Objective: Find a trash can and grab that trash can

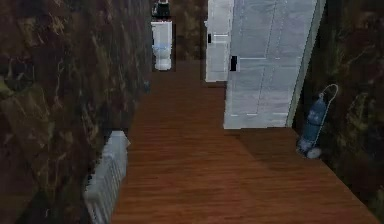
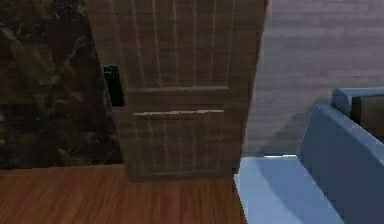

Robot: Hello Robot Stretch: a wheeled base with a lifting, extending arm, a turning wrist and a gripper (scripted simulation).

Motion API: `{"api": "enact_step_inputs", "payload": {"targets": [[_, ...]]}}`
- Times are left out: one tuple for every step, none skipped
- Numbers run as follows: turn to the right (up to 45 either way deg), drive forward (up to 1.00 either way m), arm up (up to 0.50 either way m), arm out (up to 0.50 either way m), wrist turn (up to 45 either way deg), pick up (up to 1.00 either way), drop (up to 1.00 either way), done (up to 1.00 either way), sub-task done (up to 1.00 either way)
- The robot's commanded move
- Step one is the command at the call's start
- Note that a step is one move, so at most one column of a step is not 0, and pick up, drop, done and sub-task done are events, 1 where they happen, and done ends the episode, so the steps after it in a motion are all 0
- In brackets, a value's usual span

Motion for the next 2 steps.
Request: {"api": "enact_step_inputs", "payload": {"targets": [[0.0,1.00,0.00,0.00,0.0,0.00,0.00,0.00,0.00],[-3.0,0.00,0.00,0.00,0.0,0.00,0.00,0.00,0.00]]}}
